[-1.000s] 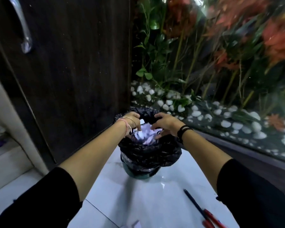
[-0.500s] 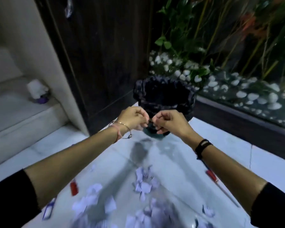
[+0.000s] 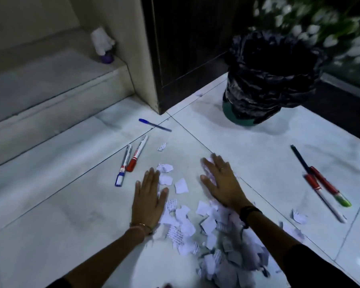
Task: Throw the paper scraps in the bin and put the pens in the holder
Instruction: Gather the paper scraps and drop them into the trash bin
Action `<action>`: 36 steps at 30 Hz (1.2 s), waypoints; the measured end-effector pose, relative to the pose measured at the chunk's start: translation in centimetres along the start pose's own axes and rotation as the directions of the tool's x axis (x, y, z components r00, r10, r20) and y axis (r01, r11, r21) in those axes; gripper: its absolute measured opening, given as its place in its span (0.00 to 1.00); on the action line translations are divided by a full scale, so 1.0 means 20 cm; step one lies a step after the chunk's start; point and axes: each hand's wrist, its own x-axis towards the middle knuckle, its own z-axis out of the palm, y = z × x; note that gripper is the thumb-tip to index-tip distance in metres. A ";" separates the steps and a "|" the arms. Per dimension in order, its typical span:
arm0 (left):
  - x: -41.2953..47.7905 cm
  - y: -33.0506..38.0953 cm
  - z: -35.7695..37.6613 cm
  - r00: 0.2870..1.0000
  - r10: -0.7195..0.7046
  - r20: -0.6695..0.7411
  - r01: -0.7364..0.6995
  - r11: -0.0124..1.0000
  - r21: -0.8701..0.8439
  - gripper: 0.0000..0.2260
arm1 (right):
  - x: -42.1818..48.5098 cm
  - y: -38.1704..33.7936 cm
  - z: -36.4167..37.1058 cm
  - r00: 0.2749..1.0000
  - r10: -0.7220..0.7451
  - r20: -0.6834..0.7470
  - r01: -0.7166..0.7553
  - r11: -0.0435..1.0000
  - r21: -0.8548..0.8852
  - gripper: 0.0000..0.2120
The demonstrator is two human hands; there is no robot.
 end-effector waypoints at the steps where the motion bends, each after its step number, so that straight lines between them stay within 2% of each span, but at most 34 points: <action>1: 0.00 0.02 0.02 1.000 0.025 -0.005 -0.025 0.999 0.032 0.37 | -0.01 -0.04 0.02 0.997 -0.082 0.007 0.082 0.996 -0.020 0.34; 3: 0.03 0.06 0.05 0.998 0.066 0.009 -0.067 0.997 0.036 0.35 | -0.02 -0.10 0.05 0.978 -0.203 0.044 0.203 0.979 0.008 0.29; 5: 0.10 0.12 0.05 0.997 0.082 0.016 -0.081 0.997 -0.009 0.33 | 0.00 -0.16 0.03 0.968 -0.246 0.045 0.243 0.968 0.064 0.26; 9: 0.37 0.14 0.01 1.000 0.004 -0.017 -0.006 0.995 -0.103 0.31 | 0.16 -0.18 -0.02 0.993 -0.100 -0.061 0.108 0.982 0.152 0.23; 12: 0.53 0.10 -0.01 0.994 0.019 0.112 -0.015 0.999 -0.034 0.29 | 0.24 -0.14 -0.02 0.994 -0.102 0.029 0.100 0.994 0.053 0.25; 15: 0.51 0.10 0.00 0.975 0.121 0.184 -0.122 0.993 -0.007 0.28 | 0.23 -0.12 -0.01 0.986 -0.117 0.116 0.115 0.993 0.018 0.26; 18: 0.32 0.17 0.04 0.918 0.277 0.285 -0.260 0.961 -0.097 0.29 | 0.09 -0.10 0.01 0.980 -0.133 0.146 0.130 0.991 0.031 0.27; 20: 0.20 0.22 0.06 0.861 0.355 0.366 -0.310 0.934 -0.176 0.32 | -0.07 -0.07 -0.02 0.978 -0.123 0.166 0.117 0.992 0.048 0.32; 22: 0.13 0.22 0.03 0.847 0.400 0.351 -0.340 0.914 -0.221 0.36 | -0.24 -0.01 -0.09 0.982 -0.123 0.142 0.119 0.992 0.036 0.32; 24: 0.10 0.20 -0.01 0.860 0.427 0.279 -0.385 0.902 -0.194 0.36 | -0.42 0.08 -0.19 0.997 -0.065 0.027 0.066 0.998 -0.003 0.28; 26: 0.06 0.17 -0.05 0.872 0.418 0.254 -0.399 0.909 -0.122 0.38 | -0.60 0.21 -0.29 0.987 0.105 -0.123 -0.103 0.994 0.019 0.26; 28: -0.01 0.13 -0.06 0.879 0.383 0.285 -0.388 0.921 -0.041 0.42 | -0.76 0.34 -0.35 0.924 0.304 -0.230 -0.301 0.952 0.052 0.28; 30: -0.06 0.12 -0.03 0.882 0.341 0.324 -0.374 0.926 0.044 0.46 | -0.87 0.42 -0.35 0.868 0.429 -0.250 -0.428 0.902 0.058 0.31; 33: -0.09 0.18 0.06 0.857 0.335 0.392 -0.403 0.910 0.103 0.49 | -0.92 0.41 -0.28 0.884 0.423 -0.196 -0.426 0.904 0.028 0.32; 36: -0.11 0.30 0.13 0.786 0.448 0.427 -0.521 0.851 0.068 0.46 | -0.88 0.25 -0.17 0.941 0.317 -0.117 -0.312 0.948 0.057 0.28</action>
